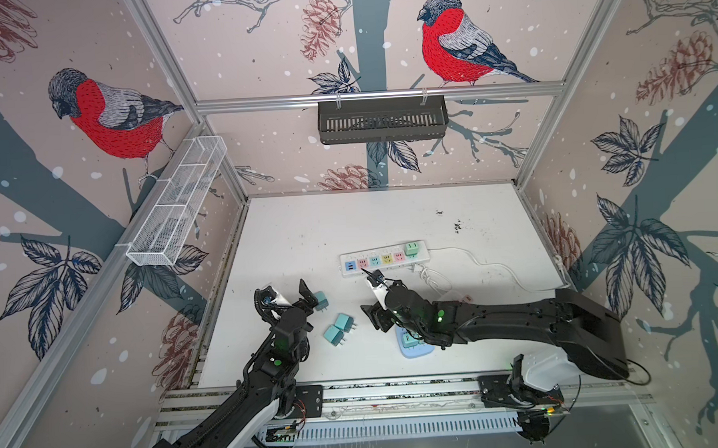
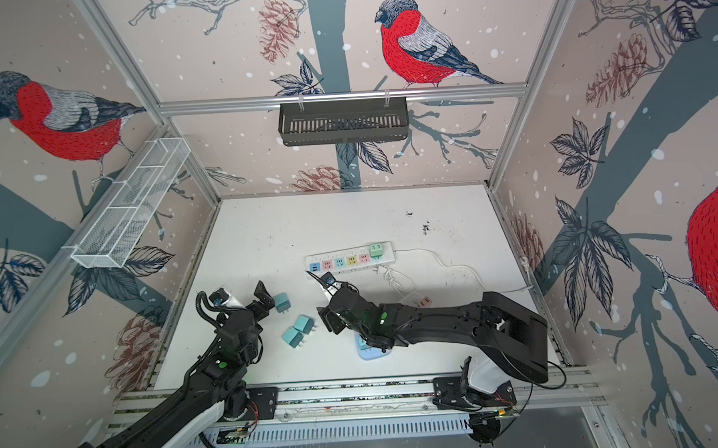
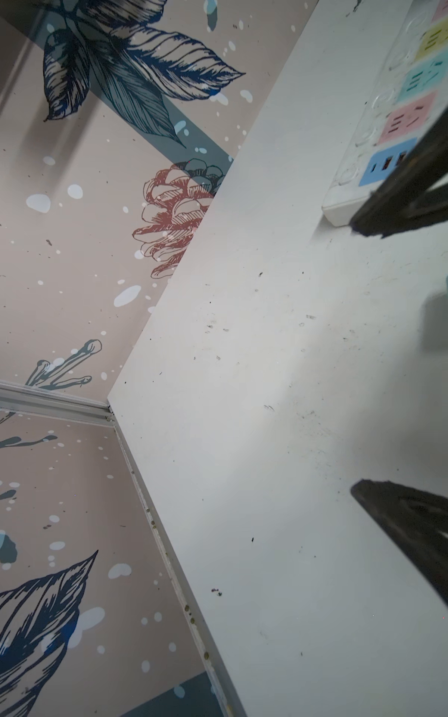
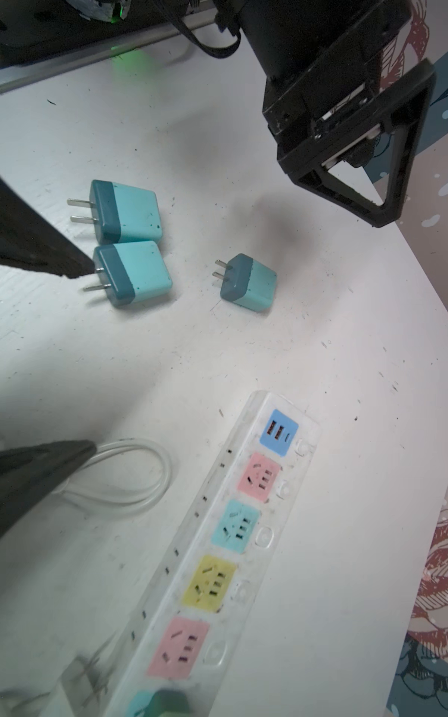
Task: Insert the plug
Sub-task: 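Reach the right gripper across to the teal adapters while the left gripper draws back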
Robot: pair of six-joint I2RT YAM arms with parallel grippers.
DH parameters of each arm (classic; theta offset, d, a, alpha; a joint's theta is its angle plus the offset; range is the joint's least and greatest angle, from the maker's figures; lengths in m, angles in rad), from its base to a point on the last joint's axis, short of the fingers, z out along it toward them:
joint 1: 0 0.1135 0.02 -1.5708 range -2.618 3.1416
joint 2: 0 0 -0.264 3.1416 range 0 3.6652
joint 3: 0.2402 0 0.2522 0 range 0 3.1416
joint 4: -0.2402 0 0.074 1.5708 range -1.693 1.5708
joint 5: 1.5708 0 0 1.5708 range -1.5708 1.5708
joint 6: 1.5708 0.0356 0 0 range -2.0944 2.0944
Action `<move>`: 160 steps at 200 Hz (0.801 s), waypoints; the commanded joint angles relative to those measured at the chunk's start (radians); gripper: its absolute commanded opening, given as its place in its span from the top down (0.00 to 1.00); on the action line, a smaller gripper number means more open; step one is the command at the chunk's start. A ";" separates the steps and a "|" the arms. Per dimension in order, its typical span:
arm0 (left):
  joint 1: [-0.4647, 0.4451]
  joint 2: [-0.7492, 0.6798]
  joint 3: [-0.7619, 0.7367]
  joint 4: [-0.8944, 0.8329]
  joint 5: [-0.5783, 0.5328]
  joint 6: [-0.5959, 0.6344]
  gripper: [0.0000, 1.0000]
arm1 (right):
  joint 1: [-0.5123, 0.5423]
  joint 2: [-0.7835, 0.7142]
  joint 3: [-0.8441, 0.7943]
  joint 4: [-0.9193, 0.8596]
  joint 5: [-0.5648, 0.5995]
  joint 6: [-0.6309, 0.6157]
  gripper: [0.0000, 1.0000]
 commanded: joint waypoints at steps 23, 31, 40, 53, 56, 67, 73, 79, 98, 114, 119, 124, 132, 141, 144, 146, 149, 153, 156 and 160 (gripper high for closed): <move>0.198 0.043 0.022 -0.021 0.220 -0.090 0.03 | 0.016 0.120 0.095 -0.065 -0.043 -0.015 0.38; 0.208 0.046 0.022 -0.023 0.230 -0.096 0.03 | 0.019 0.135 0.109 -0.071 -0.047 -0.019 0.38; 0.209 0.045 0.022 -0.025 0.229 -0.098 0.03 | 0.023 0.154 0.125 -0.080 -0.052 -0.022 0.39; 0.208 0.035 0.016 -0.025 0.225 -0.104 0.03 | 0.029 0.177 0.142 -0.086 -0.060 -0.027 0.39; 0.208 0.032 0.014 -0.025 0.227 -0.105 0.03 | 0.030 0.183 0.146 -0.087 -0.062 -0.030 0.39; 0.209 0.018 0.009 -0.025 0.230 -0.107 0.03 | 0.033 0.203 0.162 -0.094 -0.073 -0.037 0.39; 0.208 0.013 0.006 -0.025 0.230 -0.109 0.03 | 0.034 0.216 0.171 -0.101 -0.076 -0.038 0.40; 0.209 0.007 0.004 -0.026 0.227 -0.110 0.03 | 0.036 0.226 0.182 -0.107 -0.078 -0.039 0.40; 0.209 -0.001 0.000 -0.028 0.224 -0.115 0.03 | 0.042 0.260 0.207 -0.122 -0.081 -0.044 0.41; 0.209 0.003 0.000 -0.028 0.225 -0.116 0.03 | 0.050 0.287 0.228 -0.131 -0.093 -0.052 0.41; 0.209 0.005 0.002 -0.027 0.225 -0.115 0.03 | 0.053 0.295 0.234 -0.135 -0.095 -0.053 0.41; 0.208 0.007 0.003 -0.027 0.227 -0.115 0.03 | 0.055 0.304 0.242 -0.140 -0.098 -0.056 0.41; 0.208 0.010 0.003 -0.027 0.227 -0.115 0.03 | 0.060 0.315 0.250 -0.145 -0.100 -0.059 0.41; 0.209 0.013 0.005 -0.027 0.228 -0.115 0.03 | 0.066 0.327 0.260 -0.148 -0.105 -0.063 0.41; 0.209 0.013 0.005 -0.026 0.228 -0.115 0.03 | 0.066 0.332 0.263 -0.150 -0.105 -0.066 0.41; 0.209 0.014 0.005 -0.026 0.228 -0.115 0.03 | 0.067 0.334 0.265 -0.152 -0.105 -0.067 0.41; 0.209 0.015 0.005 -0.025 0.229 -0.115 0.03 | 0.068 0.340 0.270 -0.154 -0.106 -0.066 0.41; 0.209 0.015 0.005 -0.025 0.230 -0.116 0.03 | 0.069 0.346 0.276 -0.156 -0.105 -0.067 0.41; 0.209 0.015 0.005 -0.025 0.230 -0.115 0.03 | 0.070 0.351 0.278 -0.157 -0.104 -0.067 0.41; 0.209 0.015 0.006 -0.025 0.230 -0.115 0.03 | 0.069 0.357 0.282 -0.160 -0.101 -0.066 0.41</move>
